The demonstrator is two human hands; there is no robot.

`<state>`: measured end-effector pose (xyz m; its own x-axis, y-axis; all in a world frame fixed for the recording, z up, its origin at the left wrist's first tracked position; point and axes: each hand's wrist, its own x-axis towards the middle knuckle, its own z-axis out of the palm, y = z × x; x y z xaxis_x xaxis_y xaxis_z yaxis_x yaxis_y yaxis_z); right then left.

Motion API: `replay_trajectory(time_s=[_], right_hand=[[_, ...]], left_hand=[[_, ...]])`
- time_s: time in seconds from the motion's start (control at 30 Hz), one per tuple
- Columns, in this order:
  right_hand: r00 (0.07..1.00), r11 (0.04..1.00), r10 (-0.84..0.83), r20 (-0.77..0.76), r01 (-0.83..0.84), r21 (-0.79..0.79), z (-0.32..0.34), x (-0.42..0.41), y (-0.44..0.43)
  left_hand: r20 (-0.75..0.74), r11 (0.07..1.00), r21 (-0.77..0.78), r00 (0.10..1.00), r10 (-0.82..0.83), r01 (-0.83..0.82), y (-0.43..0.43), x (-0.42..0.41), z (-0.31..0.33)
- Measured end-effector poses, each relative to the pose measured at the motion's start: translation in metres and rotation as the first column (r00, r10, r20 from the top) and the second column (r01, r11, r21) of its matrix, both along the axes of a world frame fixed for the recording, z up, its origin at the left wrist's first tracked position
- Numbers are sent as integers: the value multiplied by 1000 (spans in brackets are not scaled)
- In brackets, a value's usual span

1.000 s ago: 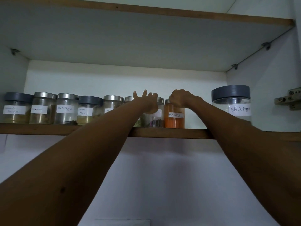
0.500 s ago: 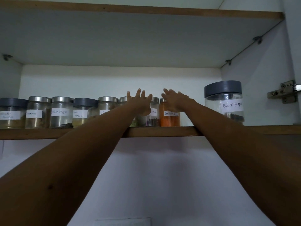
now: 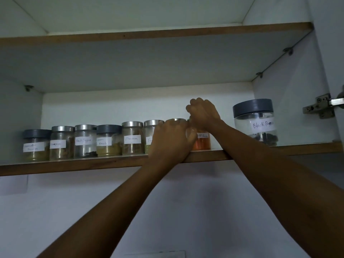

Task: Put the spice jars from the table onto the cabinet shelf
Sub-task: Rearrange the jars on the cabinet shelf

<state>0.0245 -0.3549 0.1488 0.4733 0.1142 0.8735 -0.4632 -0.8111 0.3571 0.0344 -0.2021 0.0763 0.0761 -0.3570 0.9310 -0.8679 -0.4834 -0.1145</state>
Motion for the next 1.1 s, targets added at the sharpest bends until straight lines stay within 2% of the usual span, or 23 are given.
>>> replay_trajectory(time_s=[0.1,0.23,0.3,0.4,0.5,0.6,0.7,0.8,0.9,1.1], right_hand=[[998,999,27,51,-24,-42,1,-8,13],[984,992,109,139,-99,-75,-4,-26,28],[987,991,90,130,-76,-111,-11,-42,30],[993,989,38,111,-22,-144,-19,-71,28],[988,996,60,143,-49,-77,-23,-105,22],[983,991,69,170,-87,100,-18,-144,11],[998,930,29,47,-44,366,-8,-177,-9],[994,882,31,-103,22,471,-7,-194,-26],[981,863,112,-159,-17,504,-12,-198,-31],[977,917,21,-213,66,394,-17,-184,-33]], left_hand=[[75,997,17,995,-72,71,3,-5,-2],[172,965,226,970,-174,133,9,-6,-3],[122,907,393,969,-214,151,10,-6,-4],[32,830,552,992,-119,82,10,-4,-5],[-35,824,560,996,-83,89,7,-3,-5],[-44,816,571,995,-87,96,7,-2,-5],[-40,822,561,996,-84,92,6,-1,-6],[-19,827,555,996,-91,86,5,0,-6],[-12,830,551,996,-92,83,5,0,-7],[-50,832,544,994,-93,105,4,-1,-9]])
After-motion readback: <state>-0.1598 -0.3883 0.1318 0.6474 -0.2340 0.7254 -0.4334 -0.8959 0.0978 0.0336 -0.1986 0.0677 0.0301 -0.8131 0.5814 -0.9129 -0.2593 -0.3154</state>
